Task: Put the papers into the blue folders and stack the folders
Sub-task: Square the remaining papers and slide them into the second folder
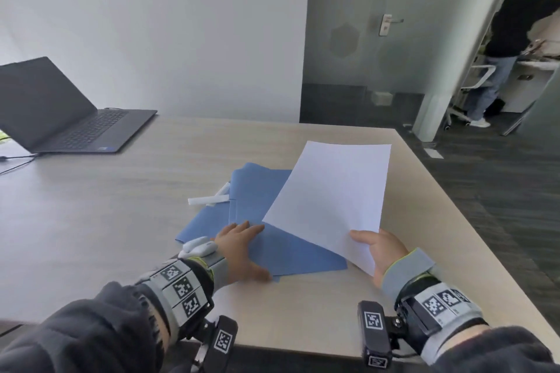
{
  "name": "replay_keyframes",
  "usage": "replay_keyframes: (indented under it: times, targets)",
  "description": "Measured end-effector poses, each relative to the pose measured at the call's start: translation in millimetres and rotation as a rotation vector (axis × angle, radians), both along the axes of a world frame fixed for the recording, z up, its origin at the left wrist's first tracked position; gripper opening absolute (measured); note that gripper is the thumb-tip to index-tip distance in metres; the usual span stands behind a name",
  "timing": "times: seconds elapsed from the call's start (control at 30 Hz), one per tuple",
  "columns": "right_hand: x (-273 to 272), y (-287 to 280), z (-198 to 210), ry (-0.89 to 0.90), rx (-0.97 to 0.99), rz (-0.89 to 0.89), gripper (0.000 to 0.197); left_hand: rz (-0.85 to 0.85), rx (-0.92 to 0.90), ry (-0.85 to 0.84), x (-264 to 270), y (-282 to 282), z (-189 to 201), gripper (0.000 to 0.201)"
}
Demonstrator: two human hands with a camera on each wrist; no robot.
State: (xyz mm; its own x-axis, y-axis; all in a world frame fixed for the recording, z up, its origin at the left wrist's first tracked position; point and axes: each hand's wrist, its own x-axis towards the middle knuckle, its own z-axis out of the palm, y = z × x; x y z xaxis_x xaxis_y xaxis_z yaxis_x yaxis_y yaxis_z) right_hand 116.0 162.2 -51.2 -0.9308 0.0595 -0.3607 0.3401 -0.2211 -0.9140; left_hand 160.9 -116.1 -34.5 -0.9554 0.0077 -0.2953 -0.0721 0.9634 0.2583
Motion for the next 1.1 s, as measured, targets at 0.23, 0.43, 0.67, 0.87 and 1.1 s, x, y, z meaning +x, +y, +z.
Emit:
replay_keyframes:
  times: [0.23, 0.43, 0.67, 0.87, 1.1]
  targets:
    - [-3.6, -6.3, 15.7, -0.063, -0.163, -0.137, 0.009, -0.059, -0.073, 0.059, 5.3, -0.4, 6.6, 0.084]
    - [-22.7, 7.9, 14.5, -0.044, -0.383, -0.321, 0.015, -0.03, -0.088, 0.262, 16.7, -20.4, 16.1, 0.061]
    - [-24.5, 6.5, 9.8, -0.091, -0.242, -0.354, 0.004, 0.384, 0.385, 0.258, 3.8, -41.0, 9.8, 0.054]
    - [-20.3, -19.6, 4.0, -0.025, 0.204, -0.038, 0.006, 0.542, 0.767, 0.283, 6.3, -51.6, -0.8, 0.042]
    - [-23.5, -50.6, -6.2, 0.013, 0.387, 0.188, 0.008, 0.581, 0.882, 0.301, 14.9, -47.9, 2.5, 0.022]
